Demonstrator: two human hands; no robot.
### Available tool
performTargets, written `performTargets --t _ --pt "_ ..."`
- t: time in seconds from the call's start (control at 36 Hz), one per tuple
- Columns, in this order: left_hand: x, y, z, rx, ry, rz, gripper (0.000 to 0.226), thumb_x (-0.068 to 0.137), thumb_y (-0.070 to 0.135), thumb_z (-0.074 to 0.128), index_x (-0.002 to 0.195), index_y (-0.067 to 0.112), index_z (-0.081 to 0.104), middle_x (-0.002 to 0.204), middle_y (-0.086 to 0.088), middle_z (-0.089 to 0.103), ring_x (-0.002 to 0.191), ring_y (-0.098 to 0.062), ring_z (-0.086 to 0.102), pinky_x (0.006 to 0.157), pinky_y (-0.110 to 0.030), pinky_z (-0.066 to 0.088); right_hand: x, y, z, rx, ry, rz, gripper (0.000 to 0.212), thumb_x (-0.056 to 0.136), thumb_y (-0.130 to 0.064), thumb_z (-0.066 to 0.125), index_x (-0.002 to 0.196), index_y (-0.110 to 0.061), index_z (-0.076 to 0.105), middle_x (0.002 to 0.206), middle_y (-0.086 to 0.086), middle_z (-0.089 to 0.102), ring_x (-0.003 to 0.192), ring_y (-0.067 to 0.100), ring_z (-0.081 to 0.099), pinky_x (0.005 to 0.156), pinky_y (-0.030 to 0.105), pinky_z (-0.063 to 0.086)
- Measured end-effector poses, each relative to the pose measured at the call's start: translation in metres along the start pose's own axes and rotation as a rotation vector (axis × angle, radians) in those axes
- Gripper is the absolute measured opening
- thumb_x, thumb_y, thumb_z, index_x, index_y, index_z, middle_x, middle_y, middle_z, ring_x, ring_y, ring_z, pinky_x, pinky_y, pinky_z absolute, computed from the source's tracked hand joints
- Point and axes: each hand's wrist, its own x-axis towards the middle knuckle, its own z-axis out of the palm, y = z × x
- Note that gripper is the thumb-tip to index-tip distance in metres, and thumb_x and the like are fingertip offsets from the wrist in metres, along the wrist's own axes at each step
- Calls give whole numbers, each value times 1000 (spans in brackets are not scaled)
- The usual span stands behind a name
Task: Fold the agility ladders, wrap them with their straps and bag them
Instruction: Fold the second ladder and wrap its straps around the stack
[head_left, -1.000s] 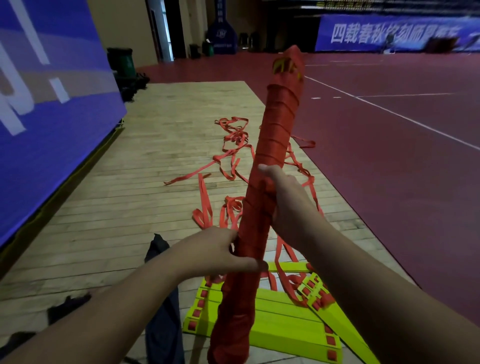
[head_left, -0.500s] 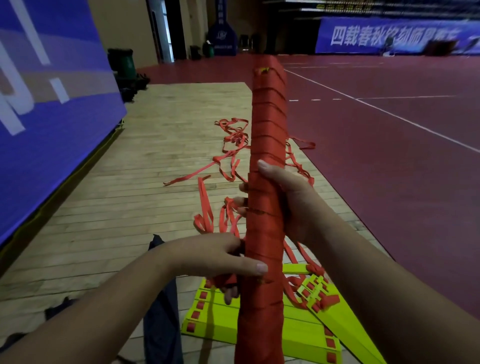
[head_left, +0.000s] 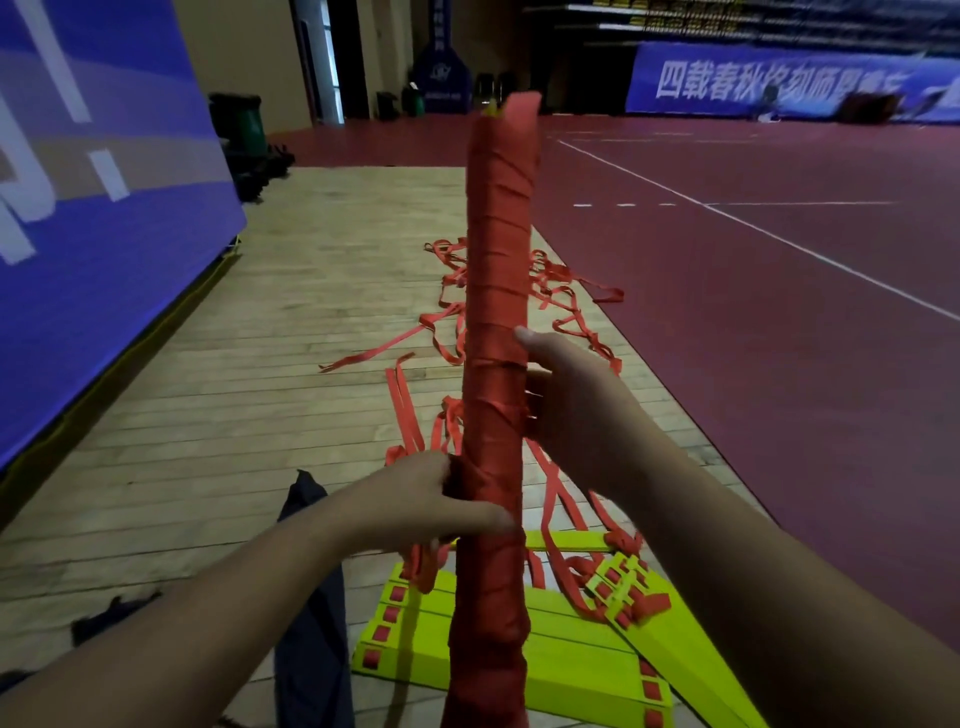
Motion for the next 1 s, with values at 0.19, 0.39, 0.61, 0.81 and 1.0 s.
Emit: performTargets --t 0.19,0.39,0.61,0.81,1.0 --pt "-12 5 -1 -159 -224 69 90 56 72 82 124 16 64 123 -11 69 115 -39 64 102 -58 48 -5 -2 0 208 -234 93 19 98 -26 51 98 -9 60 69 0 60 49 6 58 47 18 48" --pt "-13 11 -5 -39 -266 18 56 76 51 74 124 23 65 123 2 70 114 -17 67 105 -44 50 0 3 -3 192 -350 132 21 94 -30 60 103 -12 65 78 1 67 65 13 66 63 25 57" --pt "-11 10 -11 101 -299 -19 24 93 41 68 106 22 63 86 -10 73 78 -29 70 75 -42 54 3 5 0 -23 -169 30 31 91 -17 71 115 1 65 93 11 70 83 24 68 75 34 58" --pt "0 9 21 234 74 -32 69 59 82 69 107 32 67 91 7 74 81 -12 72 78 -43 61 4 20 8 -253 184 -106 21 88 -29 76 95 -15 62 77 2 61 77 21 63 77 39 55" --pt "3 2 17 133 120 -53 60 56 69 69 96 25 71 89 4 75 82 -14 72 80 -45 60 1 14 11 -119 138 -34 31 94 -32 68 113 -10 61 112 29 68 86 27 70 78 36 60"
